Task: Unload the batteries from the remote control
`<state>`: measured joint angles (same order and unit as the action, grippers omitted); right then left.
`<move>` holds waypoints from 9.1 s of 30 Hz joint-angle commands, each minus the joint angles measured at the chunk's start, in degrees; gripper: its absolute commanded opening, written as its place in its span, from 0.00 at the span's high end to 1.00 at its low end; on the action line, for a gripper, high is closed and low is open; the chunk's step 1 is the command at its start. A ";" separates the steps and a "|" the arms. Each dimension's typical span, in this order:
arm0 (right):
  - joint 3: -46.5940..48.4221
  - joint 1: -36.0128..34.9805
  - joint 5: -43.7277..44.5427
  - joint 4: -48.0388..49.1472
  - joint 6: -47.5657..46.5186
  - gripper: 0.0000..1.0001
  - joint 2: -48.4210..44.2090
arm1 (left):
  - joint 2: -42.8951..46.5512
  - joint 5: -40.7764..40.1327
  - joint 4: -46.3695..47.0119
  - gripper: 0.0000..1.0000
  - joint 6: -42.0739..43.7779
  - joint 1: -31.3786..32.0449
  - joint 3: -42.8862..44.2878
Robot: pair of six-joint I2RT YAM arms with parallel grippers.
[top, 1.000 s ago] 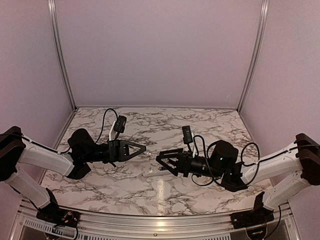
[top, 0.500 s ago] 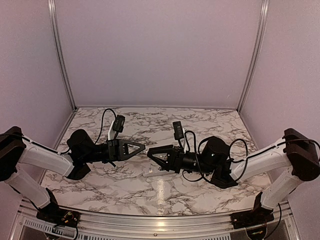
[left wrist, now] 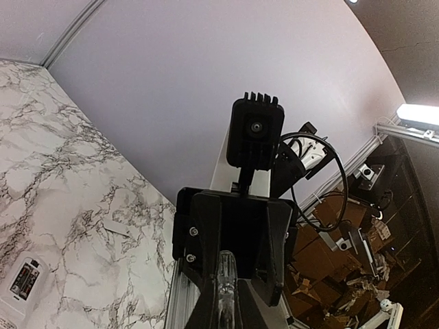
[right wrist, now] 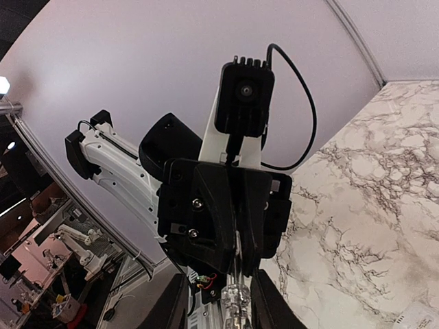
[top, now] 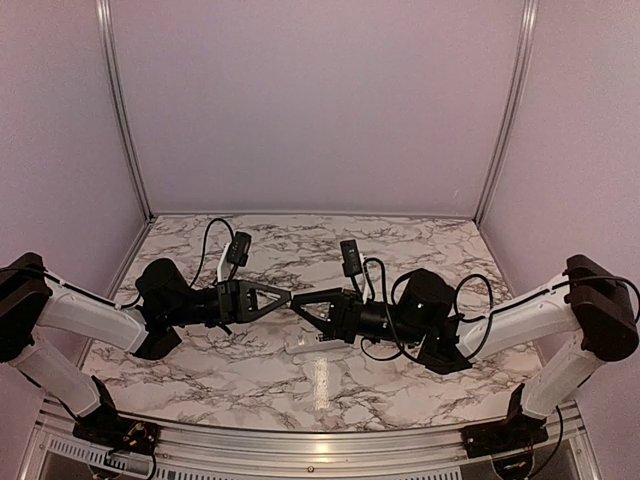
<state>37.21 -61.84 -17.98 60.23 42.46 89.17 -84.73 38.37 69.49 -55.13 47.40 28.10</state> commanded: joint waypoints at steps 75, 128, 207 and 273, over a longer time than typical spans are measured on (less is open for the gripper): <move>8.06 -0.17 24.67 -73.26 -11.71 1.00 -24.73 | 7.33 -31.68 -40.72 0.01 33.15 -0.16 5.84; 0.64 1.99 26.00 -72.29 -18.72 1.00 -33.73 | -23.61 -16.84 -35.53 0.13 80.24 1.59 12.18; 4.17 1.99 22.40 -74.25 -19.64 1.00 -28.71 | -13.57 -24.28 -29.75 1.00 81.14 6.57 5.28; 24.70 1.97 13.58 -88.54 -23.38 1.00 -7.68 | -5.14 -24.09 -35.62 1.00 85.44 6.70 3.08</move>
<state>59.46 -60.18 -5.04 -26.20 19.40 80.79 -91.00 15.46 34.44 29.45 53.84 30.57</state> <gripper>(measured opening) 0.104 0.493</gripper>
